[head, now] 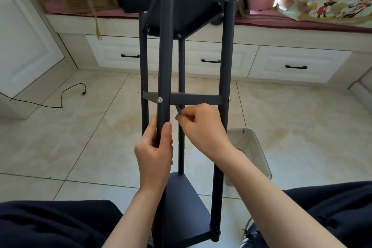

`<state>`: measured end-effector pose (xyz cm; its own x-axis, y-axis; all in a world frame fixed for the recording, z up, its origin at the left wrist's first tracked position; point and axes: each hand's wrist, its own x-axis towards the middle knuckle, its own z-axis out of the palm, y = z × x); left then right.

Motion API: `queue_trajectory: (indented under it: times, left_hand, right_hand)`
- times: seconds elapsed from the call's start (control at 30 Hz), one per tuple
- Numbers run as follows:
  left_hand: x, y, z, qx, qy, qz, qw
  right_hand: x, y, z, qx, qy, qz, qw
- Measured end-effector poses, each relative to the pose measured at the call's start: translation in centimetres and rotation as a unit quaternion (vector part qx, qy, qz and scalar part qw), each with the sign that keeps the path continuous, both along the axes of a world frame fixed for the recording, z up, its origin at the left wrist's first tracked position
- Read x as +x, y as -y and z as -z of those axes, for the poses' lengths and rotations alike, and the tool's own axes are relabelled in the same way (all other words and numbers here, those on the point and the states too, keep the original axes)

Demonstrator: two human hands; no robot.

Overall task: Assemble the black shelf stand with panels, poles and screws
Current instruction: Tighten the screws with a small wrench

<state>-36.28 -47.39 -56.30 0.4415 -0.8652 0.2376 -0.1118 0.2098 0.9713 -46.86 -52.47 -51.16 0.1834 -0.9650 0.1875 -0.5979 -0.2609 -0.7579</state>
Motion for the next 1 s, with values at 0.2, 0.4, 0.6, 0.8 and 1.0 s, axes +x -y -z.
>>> queue_trajectory:
  times: [0.2, 0.4, 0.6, 0.8, 1.0]
  left_hand:
    - [-0.1, -0.1, 0.0, -0.007, -0.002, 0.004, 1.000]
    - [0.1, 0.1, 0.3, -0.002, -0.014, 0.000, 1.000]
    - [0.0, 0.1, 0.2, 0.001, -0.014, -0.004, 1.000]
    - [0.2, 0.2, 0.4, -0.005, -0.012, -0.017, 1.000]
    - [0.4, 0.3, 0.5, -0.013, -0.008, -0.020, 1.000]
  right_hand:
    - [-0.2, 0.2, 0.2, -0.008, -0.008, -0.009, 1.000]
    - [0.1, 0.2, 1.1, 0.011, 0.039, -0.018, 0.999]
    - [1.2, 0.6, 3.3, -0.030, 0.094, 0.003, 0.995]
    - [2.5, 1.7, 5.3, -0.128, 0.133, 0.008, 0.983]
    - [3.7, 2.9, 6.0, -0.206, 0.125, 0.037, 0.970]
